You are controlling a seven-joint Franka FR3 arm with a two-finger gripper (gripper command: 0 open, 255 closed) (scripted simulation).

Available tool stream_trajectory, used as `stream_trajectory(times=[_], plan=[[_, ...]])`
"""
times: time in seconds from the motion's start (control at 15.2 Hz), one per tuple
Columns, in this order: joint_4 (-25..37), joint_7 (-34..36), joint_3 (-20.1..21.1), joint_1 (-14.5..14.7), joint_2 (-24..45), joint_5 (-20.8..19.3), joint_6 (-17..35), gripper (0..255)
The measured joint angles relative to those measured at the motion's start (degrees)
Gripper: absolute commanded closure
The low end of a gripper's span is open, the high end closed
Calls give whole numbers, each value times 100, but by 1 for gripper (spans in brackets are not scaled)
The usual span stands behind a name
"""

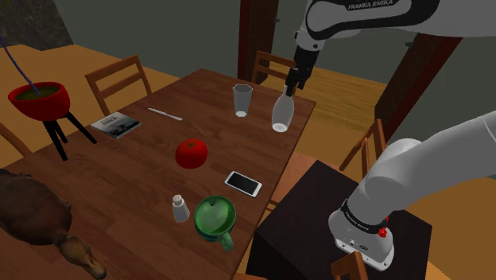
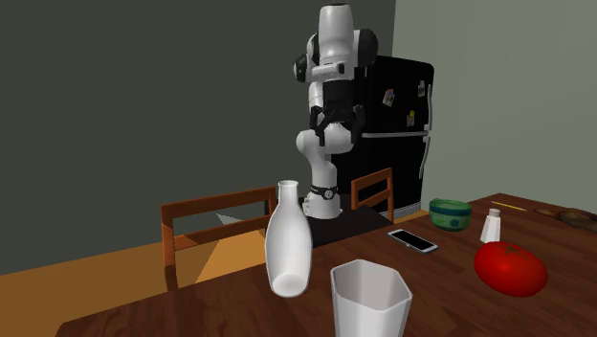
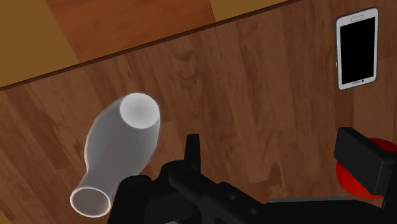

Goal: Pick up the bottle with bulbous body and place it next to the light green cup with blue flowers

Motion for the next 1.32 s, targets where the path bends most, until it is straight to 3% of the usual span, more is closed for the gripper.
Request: stream_trajectory(times=[0.53, 0.92, 1.32], plan=[[897, -729, -597, -158, 1519, 42, 656, 0], [1843, -1347, -960, -333, 2728, 354, 913, 0], [1767, -1493, -1006, -382, 3036, 467, 1278, 0]])
